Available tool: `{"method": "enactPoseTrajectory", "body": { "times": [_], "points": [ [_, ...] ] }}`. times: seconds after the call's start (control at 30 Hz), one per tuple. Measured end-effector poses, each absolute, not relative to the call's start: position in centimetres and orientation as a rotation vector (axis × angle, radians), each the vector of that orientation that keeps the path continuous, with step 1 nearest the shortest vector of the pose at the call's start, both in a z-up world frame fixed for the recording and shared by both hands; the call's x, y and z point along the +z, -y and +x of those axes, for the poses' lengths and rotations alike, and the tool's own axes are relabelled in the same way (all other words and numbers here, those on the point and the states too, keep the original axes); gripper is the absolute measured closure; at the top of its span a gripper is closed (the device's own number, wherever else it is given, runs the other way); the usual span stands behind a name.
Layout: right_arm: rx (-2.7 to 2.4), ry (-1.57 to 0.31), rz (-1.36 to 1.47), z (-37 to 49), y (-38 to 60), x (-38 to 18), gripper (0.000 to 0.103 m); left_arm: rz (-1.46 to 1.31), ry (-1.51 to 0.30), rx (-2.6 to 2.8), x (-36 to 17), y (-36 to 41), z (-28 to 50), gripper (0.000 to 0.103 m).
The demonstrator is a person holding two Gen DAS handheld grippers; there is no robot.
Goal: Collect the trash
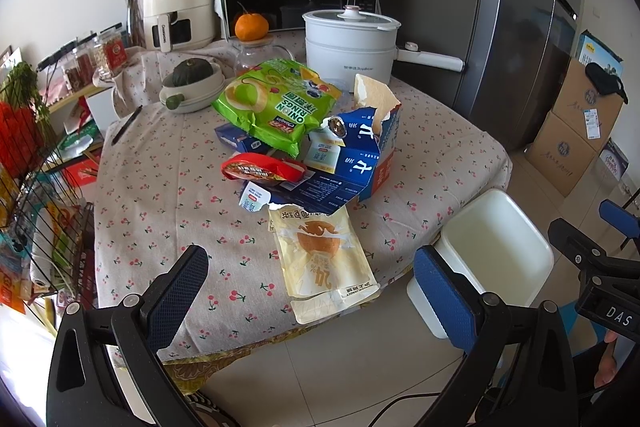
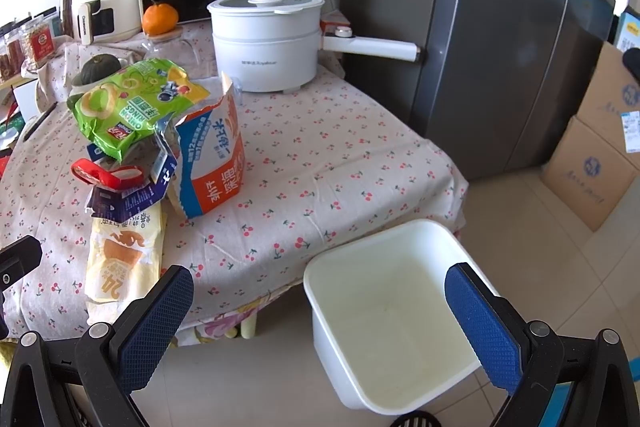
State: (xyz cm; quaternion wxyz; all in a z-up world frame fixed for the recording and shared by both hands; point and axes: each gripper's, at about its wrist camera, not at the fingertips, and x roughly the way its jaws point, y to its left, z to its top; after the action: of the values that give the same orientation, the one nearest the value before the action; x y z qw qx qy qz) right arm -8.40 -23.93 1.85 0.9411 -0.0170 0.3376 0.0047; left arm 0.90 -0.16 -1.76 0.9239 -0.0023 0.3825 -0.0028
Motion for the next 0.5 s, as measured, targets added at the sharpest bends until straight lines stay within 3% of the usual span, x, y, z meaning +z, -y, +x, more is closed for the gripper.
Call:
{"method": "enactPoseTrajectory", "body": {
  "times": [0.5],
  "points": [
    [0.004, -0.695, -0.04, -8.31, 23.97, 1.69, 0.0, -0.002, -0.785, 0.005, -2.08, 0.1, 0.84, 0.0]
  ]
}}
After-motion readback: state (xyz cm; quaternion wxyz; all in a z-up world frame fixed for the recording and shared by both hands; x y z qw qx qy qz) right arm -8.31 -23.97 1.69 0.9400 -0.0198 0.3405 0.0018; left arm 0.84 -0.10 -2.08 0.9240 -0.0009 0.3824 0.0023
